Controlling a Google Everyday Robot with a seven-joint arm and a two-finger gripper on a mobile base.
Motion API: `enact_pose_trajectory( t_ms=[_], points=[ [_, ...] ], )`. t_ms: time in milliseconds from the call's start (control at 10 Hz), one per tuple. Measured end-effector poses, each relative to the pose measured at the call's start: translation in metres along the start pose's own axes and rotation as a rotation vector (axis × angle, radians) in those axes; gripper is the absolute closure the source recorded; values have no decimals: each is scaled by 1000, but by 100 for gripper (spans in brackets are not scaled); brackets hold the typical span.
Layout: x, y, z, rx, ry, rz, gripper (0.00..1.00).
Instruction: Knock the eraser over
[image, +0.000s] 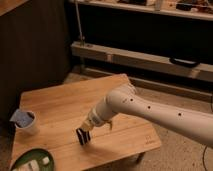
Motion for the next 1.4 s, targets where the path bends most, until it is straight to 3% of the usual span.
enact_pose_trajectory(
  t_ms=[500,900,1100,1400],
  points=[
    [-23,-3,18,42,-53,54,100],
    [-39,-10,6,30,-75,91,100],
    [-36,-10,12,45,-77,91,100],
    [-26,5,36,76,-80,91,100]
  ],
)
